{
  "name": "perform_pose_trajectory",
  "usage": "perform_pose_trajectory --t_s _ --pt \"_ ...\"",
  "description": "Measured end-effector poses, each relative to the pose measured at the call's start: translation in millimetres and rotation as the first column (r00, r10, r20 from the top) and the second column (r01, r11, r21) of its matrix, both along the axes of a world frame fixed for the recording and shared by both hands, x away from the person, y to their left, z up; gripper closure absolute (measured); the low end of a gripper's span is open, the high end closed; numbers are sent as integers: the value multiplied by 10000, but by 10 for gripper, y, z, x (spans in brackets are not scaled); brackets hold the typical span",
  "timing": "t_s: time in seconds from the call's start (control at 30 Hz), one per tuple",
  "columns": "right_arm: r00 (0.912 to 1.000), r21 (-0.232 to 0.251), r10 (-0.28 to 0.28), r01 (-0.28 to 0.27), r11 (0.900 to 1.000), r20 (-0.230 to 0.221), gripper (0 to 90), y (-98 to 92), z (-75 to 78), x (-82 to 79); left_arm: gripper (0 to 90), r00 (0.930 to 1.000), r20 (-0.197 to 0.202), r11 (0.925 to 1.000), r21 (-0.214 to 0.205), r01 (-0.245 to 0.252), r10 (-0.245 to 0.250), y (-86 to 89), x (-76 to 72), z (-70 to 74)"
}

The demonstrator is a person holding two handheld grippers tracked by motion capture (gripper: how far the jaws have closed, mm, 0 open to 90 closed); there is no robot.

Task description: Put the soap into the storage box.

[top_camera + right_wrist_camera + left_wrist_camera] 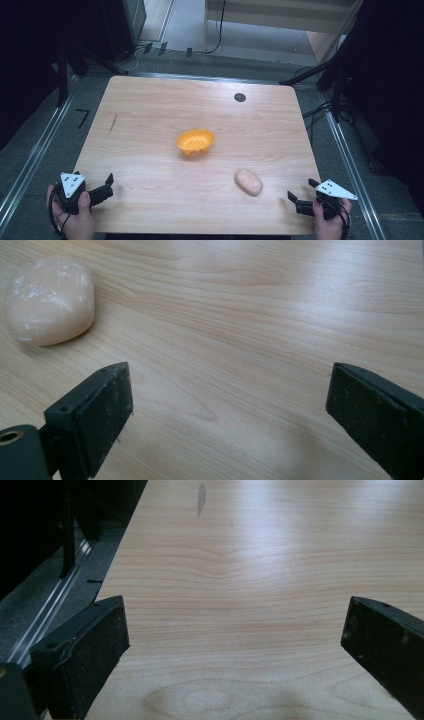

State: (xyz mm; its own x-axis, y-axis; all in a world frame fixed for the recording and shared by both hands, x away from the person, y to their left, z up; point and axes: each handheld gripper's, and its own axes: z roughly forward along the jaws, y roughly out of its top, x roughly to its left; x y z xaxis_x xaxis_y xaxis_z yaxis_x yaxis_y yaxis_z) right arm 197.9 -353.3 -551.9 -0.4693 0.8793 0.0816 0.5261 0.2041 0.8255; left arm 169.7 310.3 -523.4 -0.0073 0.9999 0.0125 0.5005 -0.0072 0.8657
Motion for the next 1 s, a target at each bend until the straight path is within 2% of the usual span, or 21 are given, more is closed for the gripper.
perform_pose_trajectory --t_s 0.03,0.13,0.2,0.3,0.4,0.57,0.73,0.83,0.9,1.0 --pt "10000 12 -16 16 10000 -54 53 -1 1 -1 0 10000 -13 10000 -17 7 -7 1 2 0" --pt "9999 -44 -64 64 10000 -81 53 4 0 4 0 9993 336 9994 -301 192 -182 20 -11 2" --pt "9997 47 -167 167 9998 -150 55 2 0 17 0 9989 459 9996 -276 -16 29 21 -21 3" --pt "9990 613 -282 302 9977 -334 61 -17 -1 30 8 9993 349 9997 -190 -148 155 7 -9 2" --pt "9991 652 -144 170 9977 -402 65 -3 0 42 9 9992 270 9996 -79 -277 279 -3 5 0" --pt "9973 233 232 -217 9995 -697 65 62 -7 75 10 9994 247 9995 -209 -255 260 10 7 2" --pt "9923 -383 561 -607 9974 -1103 86 127 31 96 11 9998 62 9997 160 195 -196 -35 25 -2" --pt "9899 -495 681 -748 9960 -1246 113 146 75 109 11 9995 122 9995 100 284 -285 -23 15 0" --pt "9880 -578 770 -854 9947 -1338 118 170 99 123 11 9997 190 9999 -15 154 -154 -16 10 1" --pt "9852 -692 876 -986 9927 -1473 120 211 132 144 12 9996 211 9998 50 184 -185 -21 9 0"
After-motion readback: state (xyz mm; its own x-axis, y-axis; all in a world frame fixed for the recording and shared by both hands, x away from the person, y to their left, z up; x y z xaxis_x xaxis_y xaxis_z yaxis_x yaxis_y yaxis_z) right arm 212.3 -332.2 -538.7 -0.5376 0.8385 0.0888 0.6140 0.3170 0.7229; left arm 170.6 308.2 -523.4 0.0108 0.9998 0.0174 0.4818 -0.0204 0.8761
